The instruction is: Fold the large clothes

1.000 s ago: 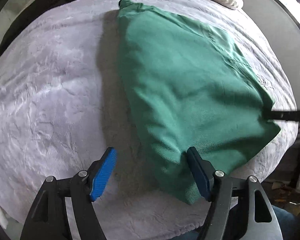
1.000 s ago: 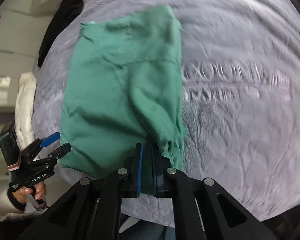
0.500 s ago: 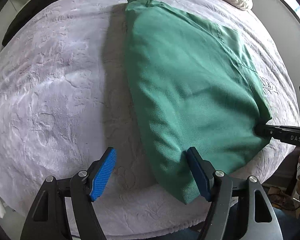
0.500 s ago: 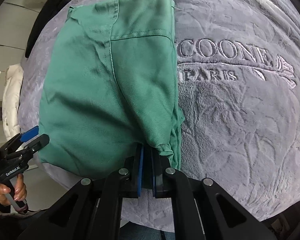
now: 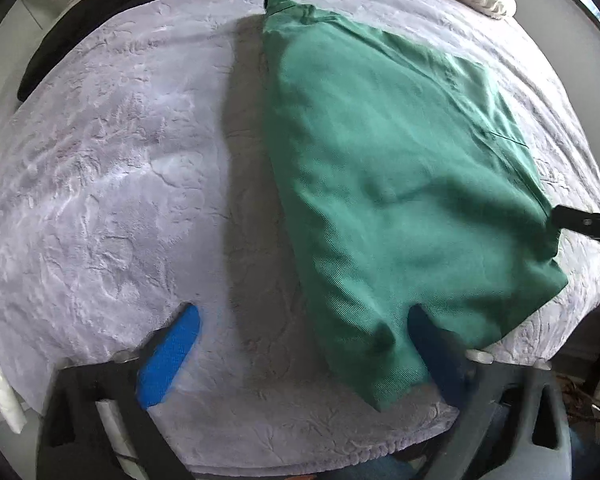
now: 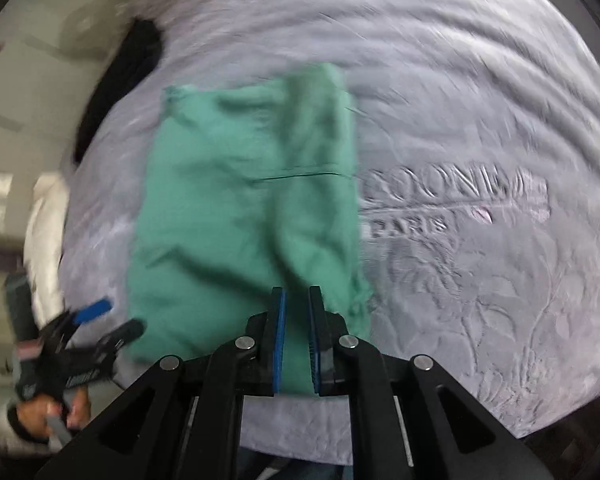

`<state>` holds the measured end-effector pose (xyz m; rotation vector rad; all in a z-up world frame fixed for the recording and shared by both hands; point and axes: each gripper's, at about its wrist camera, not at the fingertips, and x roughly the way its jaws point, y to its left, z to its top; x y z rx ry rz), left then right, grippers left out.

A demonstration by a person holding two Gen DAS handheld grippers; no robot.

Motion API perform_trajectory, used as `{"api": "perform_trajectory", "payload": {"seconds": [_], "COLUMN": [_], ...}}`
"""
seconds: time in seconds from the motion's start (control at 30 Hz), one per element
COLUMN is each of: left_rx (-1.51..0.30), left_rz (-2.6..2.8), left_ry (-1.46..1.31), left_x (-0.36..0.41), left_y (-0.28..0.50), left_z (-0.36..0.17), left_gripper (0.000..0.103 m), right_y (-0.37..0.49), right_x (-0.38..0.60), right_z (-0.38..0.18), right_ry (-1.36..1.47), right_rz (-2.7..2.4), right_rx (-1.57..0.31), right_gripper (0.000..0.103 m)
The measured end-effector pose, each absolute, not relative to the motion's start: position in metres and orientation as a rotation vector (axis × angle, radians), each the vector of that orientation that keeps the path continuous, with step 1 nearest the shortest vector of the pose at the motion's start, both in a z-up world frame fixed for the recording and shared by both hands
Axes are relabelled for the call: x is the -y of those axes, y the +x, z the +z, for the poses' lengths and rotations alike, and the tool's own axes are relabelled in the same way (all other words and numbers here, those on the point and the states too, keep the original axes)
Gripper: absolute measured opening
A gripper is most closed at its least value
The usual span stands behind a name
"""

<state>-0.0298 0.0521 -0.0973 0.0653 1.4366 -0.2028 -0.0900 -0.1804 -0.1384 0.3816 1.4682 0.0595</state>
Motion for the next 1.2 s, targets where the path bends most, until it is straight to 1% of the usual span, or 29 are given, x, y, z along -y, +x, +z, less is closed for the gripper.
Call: {"api": "perform_trajectory", "payload": {"seconds": [0.03,0.13,0.2,0.33,0.4,0.57,0.67,0.7,0.77,0.8,0.83,0.9,0.97,1.03,1.07,1.17,1.2], "left_rx": [-1.438,-1.449,-1.447,-1.440,-1.438,-1.447,-1.447,-1.446,-1.442,-1.438,-1.432,-1.423,-1.417,-1.406,-1.402,-1.383,-1.380], "left_rz": [-0.202,-0.195,-0.186,-0.168,-0.159,-0.144,-0.135,-0.133,-0.121,-0.116,-0.109,-0.104,-0.100,-0.092,-0.091,-0.090,-0.087], "left_ry": [0.066,0.074,0.084,0.092,0.097,0.108,0.111,0.110,0.106,0.106,0.101,0.086,0.076,0.064,0.056,0.037,0.035], "left_x": [-0.052,-0.049,-0.050,-0.049,-0.049,-0.049,-0.050,-0.050,-0.049,-0.050,-0.050,-0.049,-0.046,-0.043,-0.042,-0.039,-0.038], "left_y": [-0.029,-0.026,-0.026,-0.027,-0.027,-0.025,-0.023,-0.022,-0.018,-0.014,-0.012,-0.006,-0.001,0.003,0.004,0.008,0.008], "left_z": [-0.097,-0.098,-0.097,-0.095,-0.095,-0.095,-0.094,-0.093,-0.088,-0.086,-0.083,-0.075,-0.068,-0.060,-0.056,-0.045,-0.042], "left_gripper": [0.103,0.103,0.103,0.103,0.103,0.103,0.103,0.103,0.103,0.103,0.103,0.103,0.103,0.103,0.103,0.103,0.103], "right_y": [-0.088,-0.083,-0.079,-0.076,-0.073,-0.069,-0.068,-0.068,-0.066,-0.063,-0.062,-0.058,-0.051,-0.045,-0.042,-0.039,-0.038], "right_x": [0.186,0.195,0.194,0.190,0.191,0.186,0.183,0.182,0.181,0.179,0.178,0.172,0.165,0.158,0.155,0.151,0.149], "right_z": [-0.149,-0.177,-0.184,-0.177,-0.170,-0.154,-0.148,-0.144,-0.139,-0.135,-0.131,-0.123,-0.117,-0.112,-0.109,-0.101,-0.099], "right_ry": [0.400,0.437,0.425,0.405,0.419,0.386,0.387,0.381,0.376,0.376,0.371,0.349,0.332,0.318,0.311,0.289,0.280], "right_rz": [0.040,0.011,0.006,0.002,0.002,-0.005,-0.009,-0.016,-0.025,-0.028,-0.030,-0.024,-0.015,-0.011,-0.012,-0.027,-0.035], "right_rx": [-1.491,-1.536,-1.544,-1.561,-1.563,-1.565,-1.566,-1.561,-1.550,-1.544,-1.537,-1.517,-1.510,-1.509,-1.507,-1.496,-1.493], "right_gripper": [0.007,0.007,0.007,0.007,0.012,0.013,0.015,0.019,0.030,0.042,0.051,0.053,0.061,0.079,0.082,0.083,0.085]}}
